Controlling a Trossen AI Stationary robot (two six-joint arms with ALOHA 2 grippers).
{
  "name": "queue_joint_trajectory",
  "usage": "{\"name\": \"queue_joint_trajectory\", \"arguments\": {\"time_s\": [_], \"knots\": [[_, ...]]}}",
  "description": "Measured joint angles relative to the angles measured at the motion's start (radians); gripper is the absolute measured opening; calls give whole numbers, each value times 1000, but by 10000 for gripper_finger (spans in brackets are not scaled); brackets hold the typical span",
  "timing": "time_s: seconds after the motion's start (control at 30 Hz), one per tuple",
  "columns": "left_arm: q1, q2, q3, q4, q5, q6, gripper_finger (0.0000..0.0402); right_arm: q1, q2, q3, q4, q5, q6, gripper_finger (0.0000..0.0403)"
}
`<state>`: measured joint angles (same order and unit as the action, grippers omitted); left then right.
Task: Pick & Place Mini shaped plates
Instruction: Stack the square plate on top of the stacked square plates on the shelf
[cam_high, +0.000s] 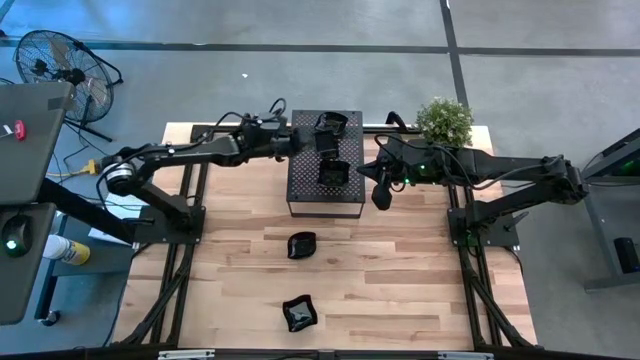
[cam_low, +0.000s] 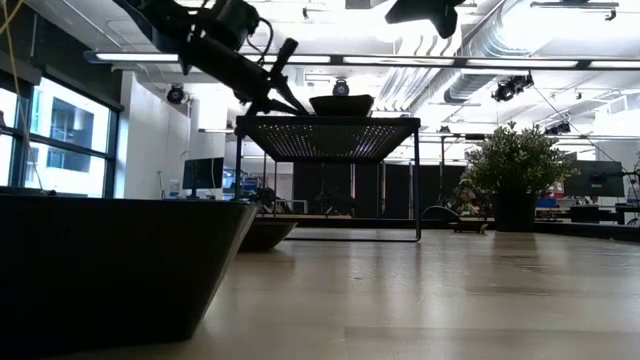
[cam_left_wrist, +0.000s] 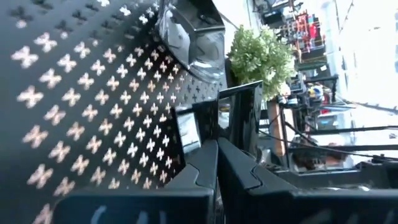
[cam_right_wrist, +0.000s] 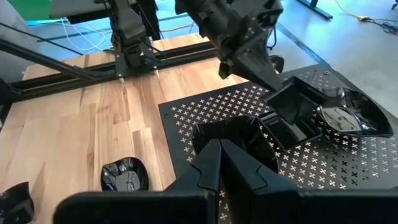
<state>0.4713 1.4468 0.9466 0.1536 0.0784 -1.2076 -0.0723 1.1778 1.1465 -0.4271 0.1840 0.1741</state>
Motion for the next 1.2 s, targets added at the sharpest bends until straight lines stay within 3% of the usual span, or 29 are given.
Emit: {"name": "queue_joint_trajectory", "arguments": {"time_s": [0.53, 0.9, 1.2], "knots": [[0, 57, 31, -25, 37, 25, 4, 0, 0, 0, -1, 0, -26, 7], [0, 57, 31, -30, 92, 57, 57, 0, 0, 0, -1, 0, -26, 7], [0, 26, 29, -59, 98, 234, 54, 0, -10, 0, -6, 0, -26, 7]]}}
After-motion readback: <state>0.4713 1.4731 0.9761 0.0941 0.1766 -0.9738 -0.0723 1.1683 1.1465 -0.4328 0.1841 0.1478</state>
